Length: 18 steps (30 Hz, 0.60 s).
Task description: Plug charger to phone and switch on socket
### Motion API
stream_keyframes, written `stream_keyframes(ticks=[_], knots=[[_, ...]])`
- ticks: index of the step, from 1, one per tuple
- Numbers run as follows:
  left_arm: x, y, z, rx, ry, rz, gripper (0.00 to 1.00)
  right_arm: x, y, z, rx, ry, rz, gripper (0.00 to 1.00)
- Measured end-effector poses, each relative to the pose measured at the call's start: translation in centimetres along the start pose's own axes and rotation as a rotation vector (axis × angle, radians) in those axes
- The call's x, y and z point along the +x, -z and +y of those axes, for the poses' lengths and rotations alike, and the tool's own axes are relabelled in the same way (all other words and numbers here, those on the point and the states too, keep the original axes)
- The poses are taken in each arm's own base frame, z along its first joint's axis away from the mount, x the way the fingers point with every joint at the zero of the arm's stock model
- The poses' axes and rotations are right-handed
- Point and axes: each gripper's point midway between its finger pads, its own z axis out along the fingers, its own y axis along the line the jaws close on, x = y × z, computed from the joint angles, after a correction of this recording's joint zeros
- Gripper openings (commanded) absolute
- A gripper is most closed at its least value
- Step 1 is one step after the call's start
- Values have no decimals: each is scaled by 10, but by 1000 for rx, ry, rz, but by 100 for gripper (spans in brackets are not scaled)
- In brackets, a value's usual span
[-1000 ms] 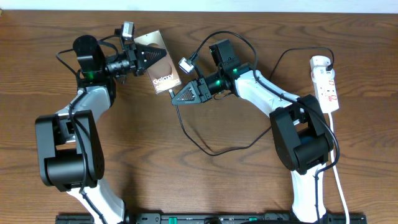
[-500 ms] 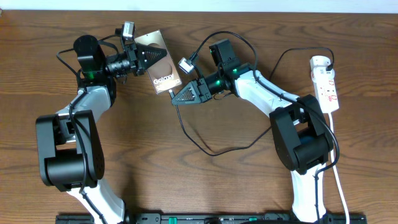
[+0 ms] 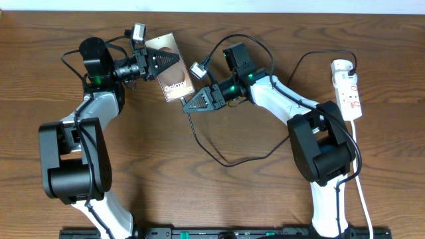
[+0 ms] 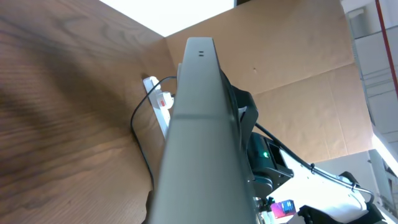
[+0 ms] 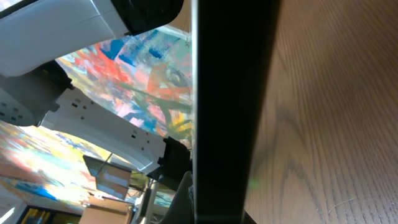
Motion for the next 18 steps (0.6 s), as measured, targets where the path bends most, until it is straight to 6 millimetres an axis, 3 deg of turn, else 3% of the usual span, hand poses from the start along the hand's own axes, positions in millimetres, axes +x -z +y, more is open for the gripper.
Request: stream_keyframes(ticks=[18], knots=[[-5,1,-3,0,-26,-7,7,-8,0,1,-7,4,-4,1]])
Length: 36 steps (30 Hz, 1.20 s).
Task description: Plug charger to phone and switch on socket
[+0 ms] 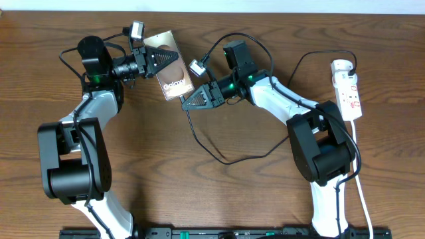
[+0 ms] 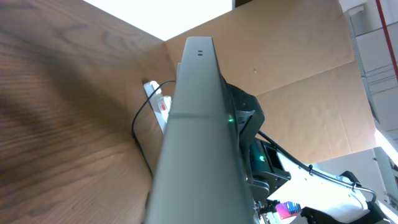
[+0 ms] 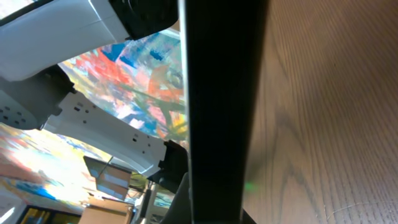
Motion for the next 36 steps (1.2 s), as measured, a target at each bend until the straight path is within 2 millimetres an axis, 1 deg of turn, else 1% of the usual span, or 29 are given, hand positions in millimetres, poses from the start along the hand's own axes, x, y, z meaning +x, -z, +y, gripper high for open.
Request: stream_keyframes(ticks=[5,6,8,11,15,17,19,20,21,23,36], knots=[[0,0,0,0,-3,0,7,1,0,-2,-4,-11,1,1],[0,0,0,0,-3,0,7,1,0,-2,-5,-12,2,3],[1,0,0,2,-5,3,7,1,0,-2,-5,-17,2,11],[8,-2,-3,20,-2,41,7,-1,1,-2,1,-7,-2,16],[12,-3,-5,31,-5,62,7,-2,1,-3,6,-15,-5,41],[12,-4,-5,33,-5,65,7,-2,1,-4,9,-13,-6,60],[12,-4,-6,33,-5,66,7,-2,1,-4,11,-16,-7,73],[12,-4,-6,33,-5,66,7,-2,1,-4,12,-14,-7,85],[12,-3,-6,33,-6,66,7,-2,1,-4,13,-15,-7,92],[12,-3,-6,34,-7,67,7,-3,1,-4,15,-13,-8,99],[12,-1,-5,34,-20,65,7,-3,2,-5,17,-10,-11,99]])
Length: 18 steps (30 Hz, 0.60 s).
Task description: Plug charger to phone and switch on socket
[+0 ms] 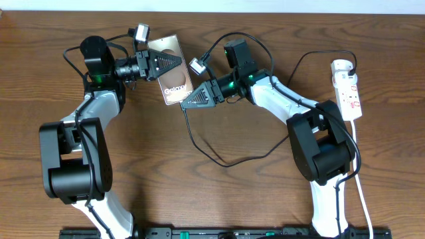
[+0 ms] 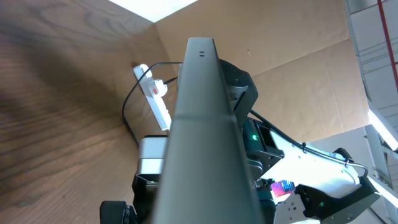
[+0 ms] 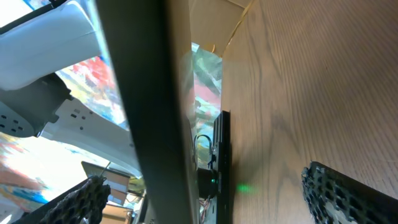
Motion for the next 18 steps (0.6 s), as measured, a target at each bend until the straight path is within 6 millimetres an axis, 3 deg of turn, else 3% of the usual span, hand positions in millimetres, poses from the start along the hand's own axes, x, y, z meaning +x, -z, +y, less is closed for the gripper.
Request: stream_keyframes(ticks=[10,18], knots=[[-26,47,13,-68,44,-143,7,-8,25,-5,22,-2,-50,99],[-34,80,23,-102,100,-219,7,-14,45,-8,40,-4,-88,99]])
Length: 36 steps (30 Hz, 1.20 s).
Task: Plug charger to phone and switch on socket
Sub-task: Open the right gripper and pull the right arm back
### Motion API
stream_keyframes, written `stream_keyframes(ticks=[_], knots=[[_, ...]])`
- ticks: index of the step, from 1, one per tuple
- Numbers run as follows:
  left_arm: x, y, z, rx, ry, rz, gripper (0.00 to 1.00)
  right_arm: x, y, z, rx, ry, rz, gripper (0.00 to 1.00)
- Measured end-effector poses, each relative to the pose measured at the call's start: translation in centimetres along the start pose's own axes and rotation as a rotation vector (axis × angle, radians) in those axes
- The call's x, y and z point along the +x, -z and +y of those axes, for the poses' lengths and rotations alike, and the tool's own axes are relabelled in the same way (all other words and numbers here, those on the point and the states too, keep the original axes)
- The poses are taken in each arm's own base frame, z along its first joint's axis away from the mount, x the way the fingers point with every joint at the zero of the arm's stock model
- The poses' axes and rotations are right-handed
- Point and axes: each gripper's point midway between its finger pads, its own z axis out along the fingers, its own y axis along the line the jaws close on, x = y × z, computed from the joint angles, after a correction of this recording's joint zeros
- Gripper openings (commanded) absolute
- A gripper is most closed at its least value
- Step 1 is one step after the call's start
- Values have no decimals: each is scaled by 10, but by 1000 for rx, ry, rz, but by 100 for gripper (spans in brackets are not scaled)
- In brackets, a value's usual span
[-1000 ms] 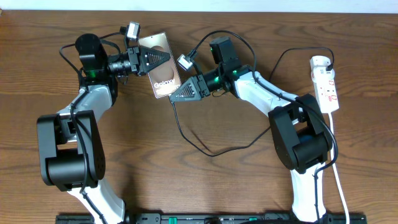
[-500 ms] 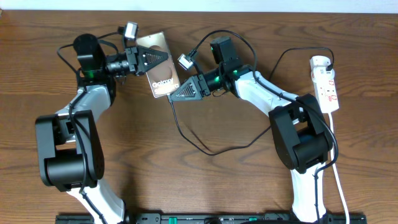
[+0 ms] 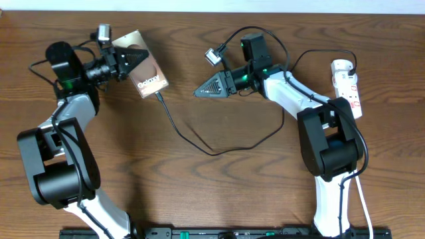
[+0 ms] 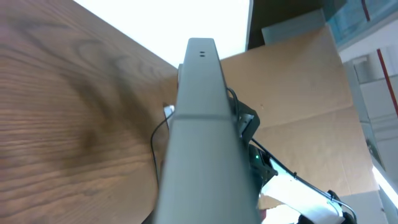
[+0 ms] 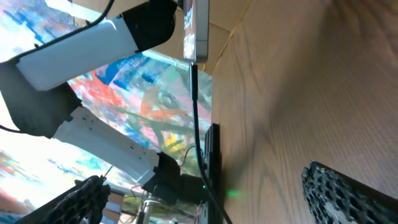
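The phone point(image 3: 145, 74), its tan back marked "Galaxy", is held off the table at the far left with my left gripper point(image 3: 133, 63) shut on it. In the left wrist view only its grey edge point(image 4: 202, 124) shows. The black charger cable point(image 3: 199, 147) is plugged into the phone's lower end and loops across the table towards the white socket strip point(image 3: 348, 86) at the right. My right gripper point(image 3: 202, 90) stands open and empty, well right of the phone. The right wrist view shows the phone point(image 5: 196, 28) and the cable point(image 5: 196, 112) hanging from it.
The cable's slack lies in a wide loop over the middle of the wooden table point(image 3: 219, 192). A white lead runs from the socket strip down the right edge. Brown cardboard walls point(image 4: 298, 106) stand behind the table.
My left gripper has carried the phone to the left, with the cable still in its lower end. My right gripper, open then at the phone's end, now stands apart to the right.
At first my right gripper was pressed against the phone's lower end with the plug, the left holding the phone. It stayed so, then it stood open there with the cable in the phone. Now the grippers are apart and the cable trails from the phone.
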Motion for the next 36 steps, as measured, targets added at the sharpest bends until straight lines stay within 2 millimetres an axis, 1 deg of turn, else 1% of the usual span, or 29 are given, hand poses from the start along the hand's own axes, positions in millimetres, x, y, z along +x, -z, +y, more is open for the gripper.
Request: stream_keyframes(ticks=[4,9,12,16,18,20,22,23,25,28,32,36], knots=[[1,4,4,-6,10,-10,7,-3,8,-5,23,-16,-21,99],[15,4,18,-16,56,-6,7,-1,17,-25,124,-131,-62,99],[20,5,24,-22,74,-4,7,9,23,-45,230,-243,-78,99],[21,5,25,-24,60,-5,7,33,41,-76,430,-382,-78,99],[21,5,25,-24,54,-6,7,41,56,-84,532,-417,-80,99],[20,5,25,-26,50,-9,7,45,72,-83,615,-430,-88,99],[22,5,27,-28,48,-10,7,44,91,-74,704,-424,-106,99],[23,5,29,-30,48,-11,7,43,100,-65,750,-415,-118,99],[29,6,35,-38,62,-15,7,37,119,-43,841,-375,-150,99],[42,7,50,-62,103,-30,7,31,139,-4,955,-300,-197,99],[63,10,78,-126,221,-55,7,31,154,42,1061,-221,-245,99],[90,14,110,-240,368,-62,7,35,165,73,1140,-172,-285,99]])
